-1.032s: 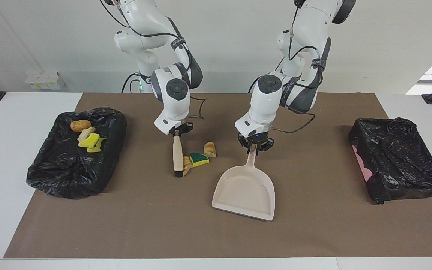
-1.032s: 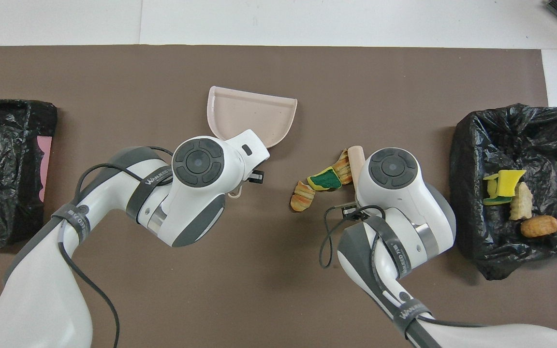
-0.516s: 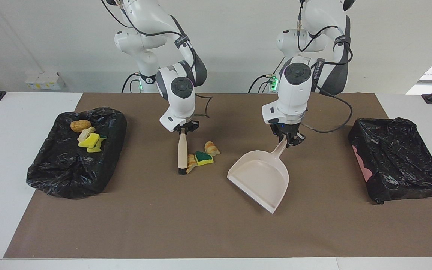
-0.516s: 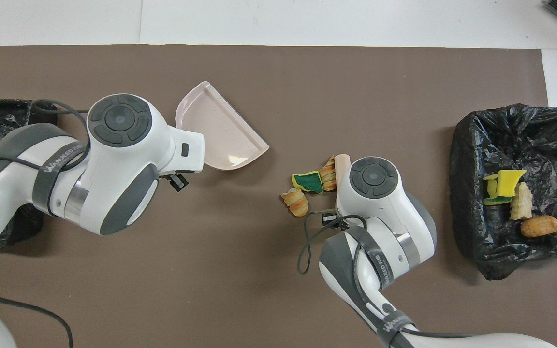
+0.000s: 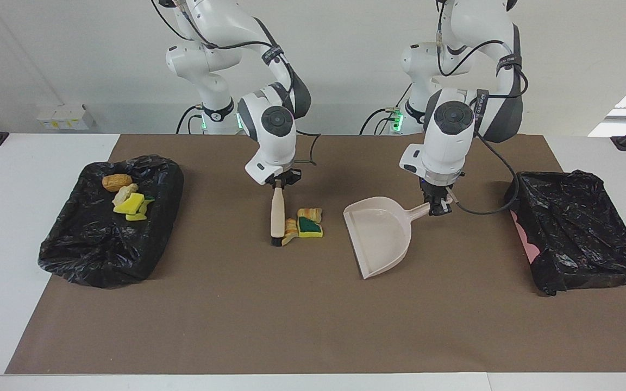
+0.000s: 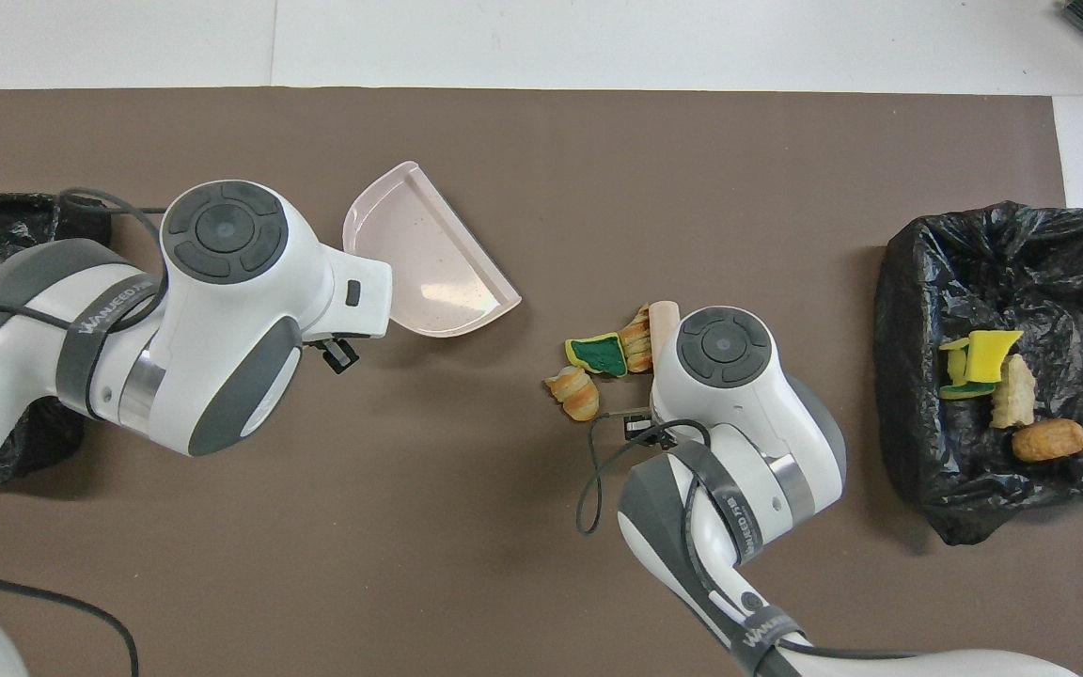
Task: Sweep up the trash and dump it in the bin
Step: 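Sweep the remaining crusts and sponge toward the dustpan with the right gripper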
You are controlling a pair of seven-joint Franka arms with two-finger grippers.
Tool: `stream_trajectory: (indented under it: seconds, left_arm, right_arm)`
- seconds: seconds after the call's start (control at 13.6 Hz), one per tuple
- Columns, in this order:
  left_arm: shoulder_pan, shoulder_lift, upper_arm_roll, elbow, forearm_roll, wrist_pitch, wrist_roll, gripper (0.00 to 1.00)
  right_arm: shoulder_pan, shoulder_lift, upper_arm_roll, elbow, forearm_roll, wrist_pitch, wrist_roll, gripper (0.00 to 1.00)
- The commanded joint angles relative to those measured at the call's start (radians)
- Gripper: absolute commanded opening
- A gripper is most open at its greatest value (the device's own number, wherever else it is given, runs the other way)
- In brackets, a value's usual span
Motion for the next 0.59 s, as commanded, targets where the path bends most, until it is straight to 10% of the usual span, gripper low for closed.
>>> stream_trajectory:
  seconds: [0.0, 0.52]
  left_arm:
    - [0.005, -0.072, -0.003, -0.108, -0.028, 0.041, 0.053, 0.00]
    - [-0.027, -0.135, -0.006, -0.266, -0.029, 0.138, 0.047, 0.00]
  right_arm:
    - [0.022, -0.009, 0.005, -0.015, 0.053, 0.015, 0.026, 0.00]
    - [0.080, 0.066, 0.005, 0.105, 0.135, 0.035, 0.089, 0.00]
